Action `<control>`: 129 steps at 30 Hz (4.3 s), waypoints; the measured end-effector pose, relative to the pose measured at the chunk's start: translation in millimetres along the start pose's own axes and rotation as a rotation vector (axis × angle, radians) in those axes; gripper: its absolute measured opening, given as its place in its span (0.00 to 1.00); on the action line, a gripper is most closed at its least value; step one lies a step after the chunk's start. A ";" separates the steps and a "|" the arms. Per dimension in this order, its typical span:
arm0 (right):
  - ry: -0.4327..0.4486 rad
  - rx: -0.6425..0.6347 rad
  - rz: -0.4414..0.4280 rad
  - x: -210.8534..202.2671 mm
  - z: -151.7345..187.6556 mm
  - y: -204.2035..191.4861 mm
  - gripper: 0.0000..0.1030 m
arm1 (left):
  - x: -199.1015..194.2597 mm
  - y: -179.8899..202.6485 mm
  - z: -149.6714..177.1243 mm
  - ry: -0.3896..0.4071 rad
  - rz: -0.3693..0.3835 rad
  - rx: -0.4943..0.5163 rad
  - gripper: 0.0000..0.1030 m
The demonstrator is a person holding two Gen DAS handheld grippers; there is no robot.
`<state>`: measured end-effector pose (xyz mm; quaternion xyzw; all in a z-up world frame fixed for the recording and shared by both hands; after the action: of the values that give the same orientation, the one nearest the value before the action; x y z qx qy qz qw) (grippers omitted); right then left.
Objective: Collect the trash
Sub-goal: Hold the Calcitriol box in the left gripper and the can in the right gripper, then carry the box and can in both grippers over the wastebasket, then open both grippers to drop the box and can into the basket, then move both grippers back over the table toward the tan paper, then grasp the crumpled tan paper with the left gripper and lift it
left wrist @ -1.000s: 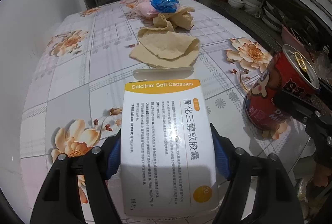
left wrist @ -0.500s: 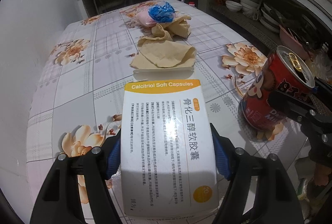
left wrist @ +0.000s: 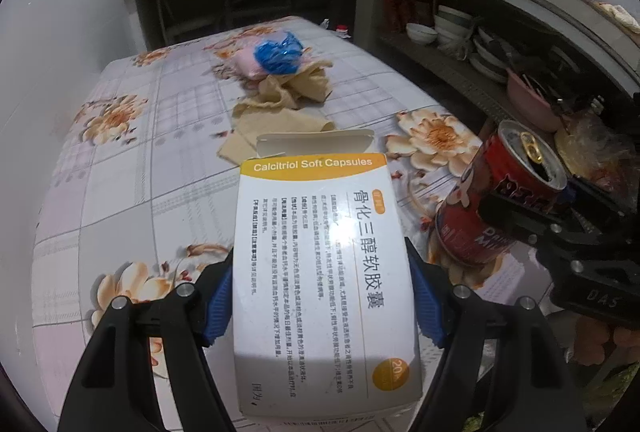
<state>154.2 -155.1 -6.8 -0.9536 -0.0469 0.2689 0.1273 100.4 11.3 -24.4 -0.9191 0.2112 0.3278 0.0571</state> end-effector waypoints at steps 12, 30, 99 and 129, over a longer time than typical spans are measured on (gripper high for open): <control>0.032 0.052 0.025 -13.5 -1.1 21.3 0.62 | 1.8 22.7 -13.3 0.018 0.041 0.029 0.69; 0.108 0.214 0.096 -48.2 0.1 91.9 0.62 | 22.3 103.7 -49.4 0.032 0.194 0.119 0.69; 0.005 0.274 0.120 -11.2 -8.9 166.8 0.78 | 29.7 -24.2 -48.1 0.016 0.154 -0.212 0.82; -0.077 0.125 -0.078 55.0 -40.0 56.8 0.75 | 118.9 -53.1 -40.0 -0.077 0.089 -0.124 0.04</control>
<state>223.3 -209.9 -16.6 -0.9302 -0.0722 0.3023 0.1950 228.8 7.8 -69.5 -0.8972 0.2289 0.3776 -0.0065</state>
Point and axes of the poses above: each gripper's, at about its wrist camera, not at the fingertips, and x roughly the way its jaws point, y to its right, z to its underside, the point moved 1 cm from there along x, roughly the way its jaws point, and after that the axes turned 13 degrees about y, right-handed, at the moved point
